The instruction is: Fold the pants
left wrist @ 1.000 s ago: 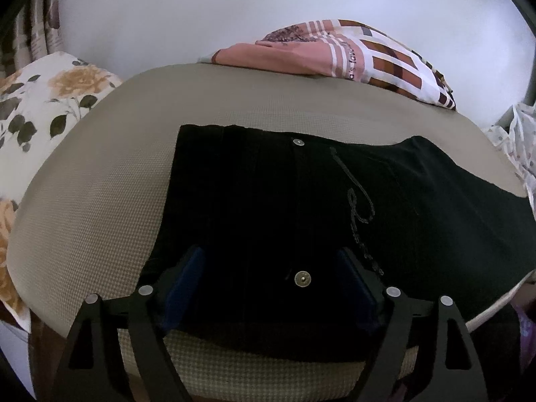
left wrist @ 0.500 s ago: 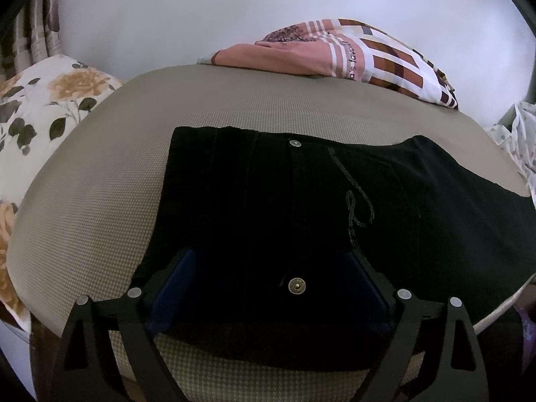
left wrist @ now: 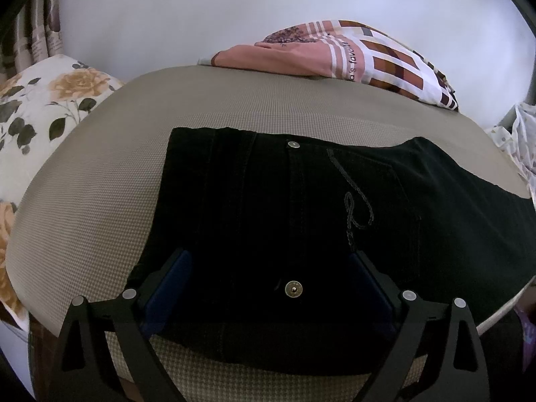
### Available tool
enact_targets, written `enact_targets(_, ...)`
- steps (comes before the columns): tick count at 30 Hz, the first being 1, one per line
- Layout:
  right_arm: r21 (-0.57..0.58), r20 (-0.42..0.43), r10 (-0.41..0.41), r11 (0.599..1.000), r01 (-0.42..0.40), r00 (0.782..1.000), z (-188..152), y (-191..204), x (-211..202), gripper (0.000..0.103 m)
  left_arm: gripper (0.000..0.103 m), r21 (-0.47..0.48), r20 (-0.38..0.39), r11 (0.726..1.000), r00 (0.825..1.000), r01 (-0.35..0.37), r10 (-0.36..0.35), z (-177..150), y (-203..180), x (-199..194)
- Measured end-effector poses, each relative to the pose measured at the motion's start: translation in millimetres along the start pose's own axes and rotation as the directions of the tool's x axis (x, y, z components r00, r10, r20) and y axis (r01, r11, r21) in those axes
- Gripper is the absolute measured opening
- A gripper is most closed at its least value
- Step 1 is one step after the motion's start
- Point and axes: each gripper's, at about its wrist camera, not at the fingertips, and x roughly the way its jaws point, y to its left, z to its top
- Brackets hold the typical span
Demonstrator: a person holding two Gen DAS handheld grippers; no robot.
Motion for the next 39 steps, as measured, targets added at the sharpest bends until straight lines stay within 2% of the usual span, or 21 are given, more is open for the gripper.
enact_targets(3,-0.032,-0.013,-0.062,0.998,0.062,0.998,1.4,0.9,3.6,0.013,0.094,0.001,0.006,1.000,1.000,0.001,-0.001,-0.7,-1.3,0.0)
enact_targets(5,-0.017,-0.015,-0.063,0.998,0.063,0.998,2.5,-0.8,5.3,0.014,0.095,0.001,0.009,1.000,1.000,0.001,-0.001,-1.2,-2.3,0.3)
enact_targets(7,-0.017,-0.011,-0.091,0.996,0.091,0.996,5.4,-0.8,10.3,0.027,0.096,0.004,0.009,1.000,1.000,-0.001,0.001,-1.9,-2.9,0.3)
enact_targets(9,-0.011,-0.015,-0.089,0.996,0.089,0.996,7.1,0.0,18.4,0.028,0.097,0.006,0.011,1.000,1.000,-0.001,0.001,-2.1,-3.7,0.2)
enact_targets(11,0.012,-0.034,-0.117,0.993,0.118,0.993,9.6,-2.0,28.3,0.021,0.098,0.005,0.011,1.000,1.000,-0.001,0.001,-2.1,-3.9,0.2)
enact_targets(12,0.037,-0.040,-0.127,0.991,0.128,0.991,11.3,-5.2,30.6,0.009,0.098,0.002,0.013,1.000,1.000,0.000,0.000,-2.0,-4.6,0.3)
enact_targets(13,0.053,-0.046,-0.147,0.987,0.149,0.988,12.0,-7.4,31.9,0.007,0.098,-0.001,0.015,1.000,1.000,0.003,-0.003,-2.4,-3.9,0.1)
enact_targets(17,0.004,-0.046,-0.226,0.974,0.226,0.973,10.2,8.6,31.7,0.007,0.098,-0.005,0.021,1.000,1.000,0.010,-0.010,-2.8,-2.6,-0.2)
enact_targets(21,-0.103,-0.046,-0.250,0.964,0.244,0.967,9.8,44.3,41.7,0.007,0.098,-0.008,0.028,1.000,1.000,0.015,-0.015,-3.7,-2.9,-0.6)
enact_targets(26,-0.200,-0.079,-0.231,0.957,0.211,0.970,-1.9,86.6,64.5,0.008,0.098,-0.027,0.026,0.999,0.999,0.040,-0.039,-1.5,0.7,-2.6)
enact_targets(31,-0.264,-0.179,-0.200,0.953,0.149,0.963,-31.3,120.1,104.4,0.008,0.098,-0.050,0.019,0.997,0.998,0.055,-0.054,3.4,1.1,-7.4)
enact_targets(39,-0.314,-0.354,-0.175,0.947,0.060,0.919,-93.2,150.1,169.9,0.008,0.098,-0.100,0.060,0.992,0.996,0.075,-0.069,17.0,-3.6,-29.9)
